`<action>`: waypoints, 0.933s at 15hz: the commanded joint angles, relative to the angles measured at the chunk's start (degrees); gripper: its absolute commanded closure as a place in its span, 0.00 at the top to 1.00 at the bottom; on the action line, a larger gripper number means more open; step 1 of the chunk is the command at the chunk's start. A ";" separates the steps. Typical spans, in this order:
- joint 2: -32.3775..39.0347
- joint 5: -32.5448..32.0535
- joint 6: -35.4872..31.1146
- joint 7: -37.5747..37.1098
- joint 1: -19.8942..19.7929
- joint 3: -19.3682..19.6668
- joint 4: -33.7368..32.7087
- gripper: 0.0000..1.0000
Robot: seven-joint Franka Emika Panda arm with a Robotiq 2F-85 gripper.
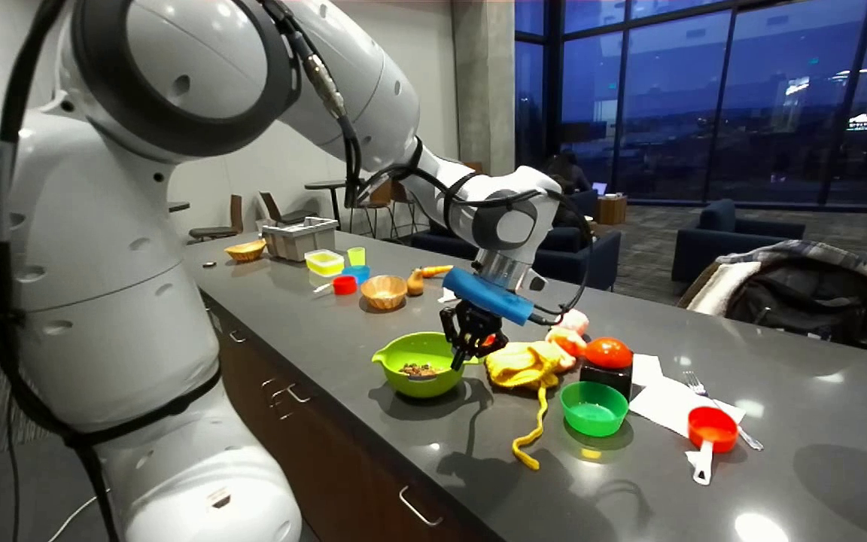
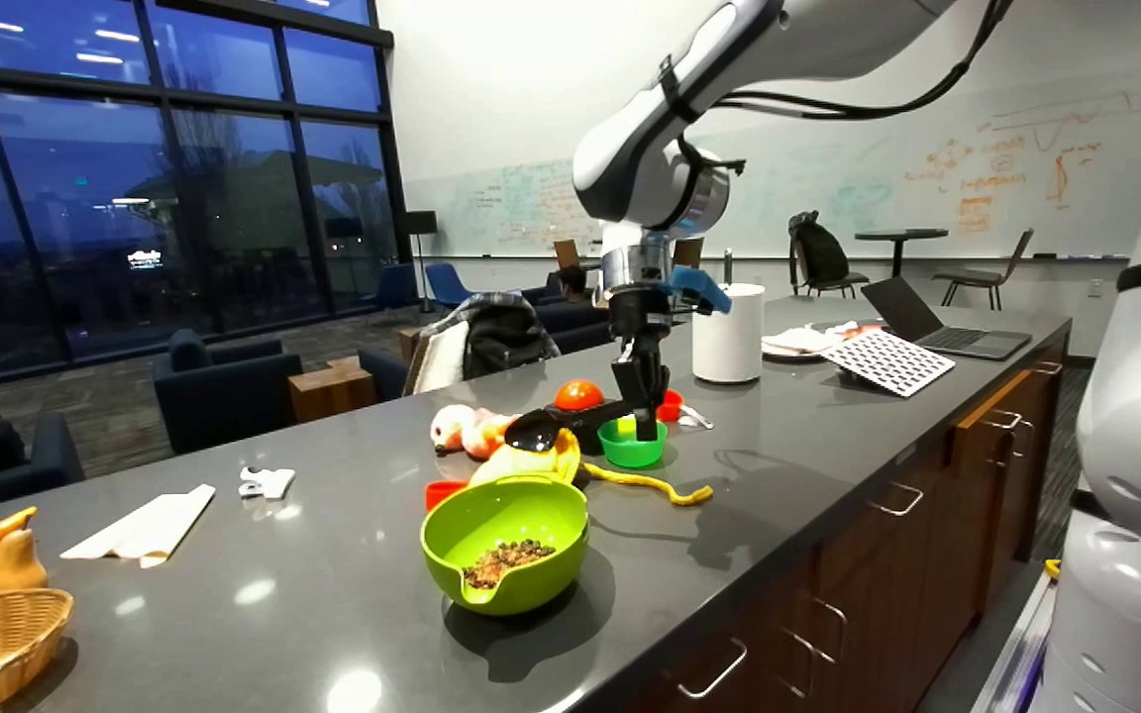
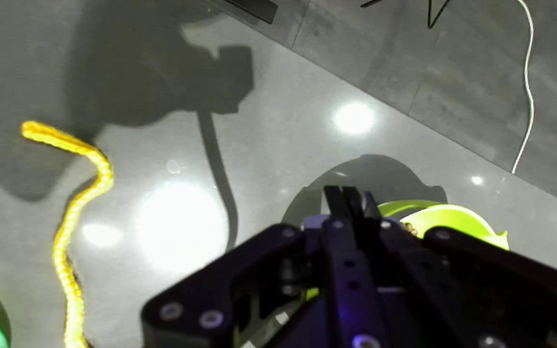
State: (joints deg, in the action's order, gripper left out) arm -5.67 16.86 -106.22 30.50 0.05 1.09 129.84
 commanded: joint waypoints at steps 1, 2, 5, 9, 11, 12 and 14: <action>-3.53 2.22 -2.03 -0.07 -1.10 2.17 4.18 0.01; -3.50 2.68 -2.54 0.04 -1.30 2.72 4.97 0.01; -2.55 4.72 -3.80 1.08 -1.96 4.33 7.65 0.01; -1.41 7.08 -5.09 2.12 -2.75 5.88 10.88 0.01; -0.79 8.07 -5.46 2.63 -3.05 6.43 11.92 0.01; -0.30 8.58 -5.43 2.95 -3.22 6.68 12.26 0.01; 0.90 9.94 -5.35 4.48 -3.57 7.09 12.74 0.01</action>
State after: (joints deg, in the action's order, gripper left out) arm -5.66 24.22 -110.70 32.28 -2.67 7.72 141.33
